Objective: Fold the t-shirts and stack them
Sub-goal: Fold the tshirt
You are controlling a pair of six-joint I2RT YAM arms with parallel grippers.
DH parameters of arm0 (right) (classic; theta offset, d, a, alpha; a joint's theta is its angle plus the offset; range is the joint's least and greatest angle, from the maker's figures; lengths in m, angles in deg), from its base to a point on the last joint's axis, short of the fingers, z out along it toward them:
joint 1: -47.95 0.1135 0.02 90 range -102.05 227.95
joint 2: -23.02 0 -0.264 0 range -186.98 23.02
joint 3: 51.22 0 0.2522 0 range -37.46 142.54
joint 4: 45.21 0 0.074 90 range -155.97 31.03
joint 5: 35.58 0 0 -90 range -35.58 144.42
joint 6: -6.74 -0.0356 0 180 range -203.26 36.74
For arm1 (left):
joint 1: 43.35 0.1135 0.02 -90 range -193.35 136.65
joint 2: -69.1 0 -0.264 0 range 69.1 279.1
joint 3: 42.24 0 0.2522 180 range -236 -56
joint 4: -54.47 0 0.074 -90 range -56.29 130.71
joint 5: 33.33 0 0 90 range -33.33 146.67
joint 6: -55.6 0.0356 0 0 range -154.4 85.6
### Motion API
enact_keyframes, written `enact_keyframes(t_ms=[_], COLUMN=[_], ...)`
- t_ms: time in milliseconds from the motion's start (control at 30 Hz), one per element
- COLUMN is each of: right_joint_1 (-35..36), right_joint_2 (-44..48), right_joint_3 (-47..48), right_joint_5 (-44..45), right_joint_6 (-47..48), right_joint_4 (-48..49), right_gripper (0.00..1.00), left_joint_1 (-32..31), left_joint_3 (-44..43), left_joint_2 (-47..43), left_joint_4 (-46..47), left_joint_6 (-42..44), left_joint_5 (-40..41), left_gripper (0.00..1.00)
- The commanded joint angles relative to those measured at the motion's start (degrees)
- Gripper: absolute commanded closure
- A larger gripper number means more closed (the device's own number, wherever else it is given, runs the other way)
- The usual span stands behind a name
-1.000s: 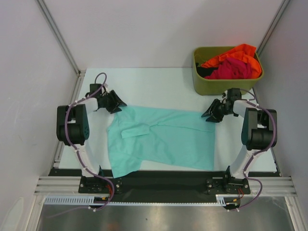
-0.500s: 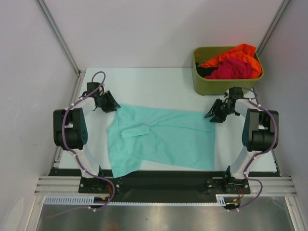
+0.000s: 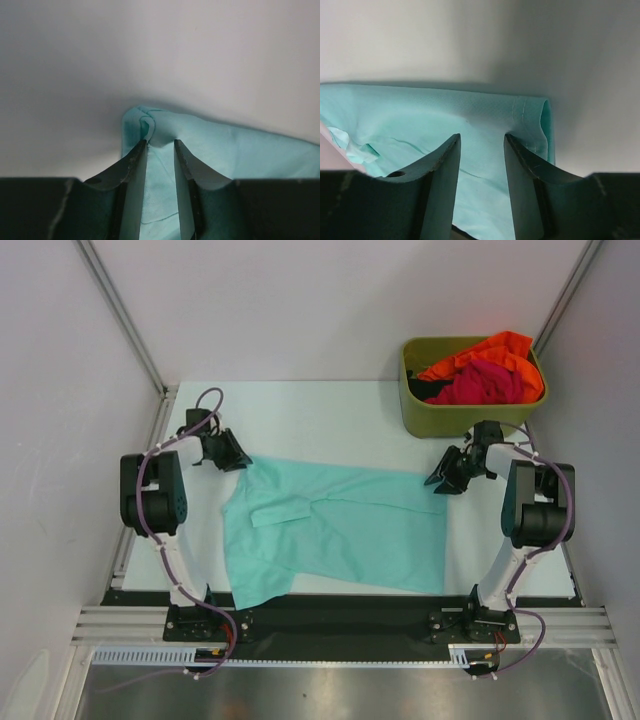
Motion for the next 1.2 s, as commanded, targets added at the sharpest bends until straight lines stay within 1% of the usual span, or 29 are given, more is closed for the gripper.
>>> enact_keyframes(t_ms=[0, 67, 300, 400, 433, 533, 567, 600, 633, 700, 733, 800, 833, 967, 1000, 1033, 1133, 1167], right_joint_1=[-0.11, -0.11, -0.11, -0.11, -0.11, -0.11, -0.11, -0.11, -0.02, -0.02, -0.02, 0.24, 0.41, 0.94, 0.86, 0.68, -0.46, -0.72], right_joint_2=[-2.02, -3.16, -6.76, -8.61, -8.88, -9.23, -8.88, -7.84, -7.04, -4.07, -3.26, -0.20, 0.78, 3.60, 4.04, 4.21, 3.87, 3.60], right_joint_3=[3.05, 3.93, 7.54, 9.47, 10.17, 12.72, 13.33, 14.21, 14.57, 15.10, 15.27, 15.10, 14.84, 13.08, 12.56, 11.51, 10.09, 9.22], right_joint_5=[1.65, 2.61, 5.16, 6.30, 7.01, 10.43, 11.14, 12.97, 14.04, 17.89, 18.70, 19.93, 20.02, 18.62, 18.36, 18.09, 14.93, 14.14], right_joint_6=[-0.02, 0.16, 0.42, 1.12, 1.64, 2.44, 2.53, 2.88, 2.97, 2.97, 3.06, 3.23, 3.41, 3.76, 3.85, 3.85, 2.97, 2.88], right_joint_4=[2.51, 2.42, 2.95, 2.25, 1.72, -3.10, -4.16, -5.39, -7.75, -10.14, -11.11, -13.13, -14.01, -14.46, -14.02, -13.41, -12.09, -11.65], right_gripper=[0.55, 0.57, 0.57, 0.57, 0.57, 0.56, 0.54, 0.53, 0.52, 0.45, 0.43, 0.40, 0.39, 0.34, 0.33, 0.32, 0.31, 0.30], left_joint_1=[0.43, 0.43, 0.96, 1.13, 1.13, 0.87, 0.87, 0.70, 0.08, -0.88, -2.37, -3.96, -6.31, -9.06, -8.97, -8.63, -7.13, -6.69], left_joint_3=[-3.60, -4.82, -9.21, -11.68, -11.86, -11.34, -9.33, -8.01, -6.69, -2.47, -1.24, 1.83, 2.72, 5.18, 5.10, 4.75, 0.28, -2.00], left_joint_2=[1.99, 3.22, 7.09, 7.88, 7.62, 4.12, 2.71, -1.39, -3.44, -8.18, -12.20, -15.31, -17.76, -19.10, -18.84, -18.31, -13.75, -12.78], left_joint_4=[2.89, 3.76, 4.48, 1.84, 0.62, -3.07, -3.61, -3.87, -4.40, -4.58, -4.58, -4.84, -4.50, -4.49, -4.23, -4.14, -6.07, -5.99], left_joint_6=[-0.84, -1.64, -3.48, -3.05, -2.52, -1.64, -1.64, -1.46, -1.03, -0.85, -0.85, -0.93, -1.11, -0.93, -0.94, -0.15, 2.48, 3.19], left_joint_5=[-1.82, -1.99, -1.12, 0.20, 0.64, 3.27, 3.89, 5.03, 5.65, 6.96, 7.23, 8.02, 8.11, 9.35, 9.00, 8.38, 7.41, 5.41], left_gripper=[0.67, 0.69, 0.69, 0.68, 0.65, 0.59, 0.58, 0.56, 0.52, 0.51, 0.50, 0.50, 0.50, 0.48, 0.47, 0.43, 0.38, 0.37])
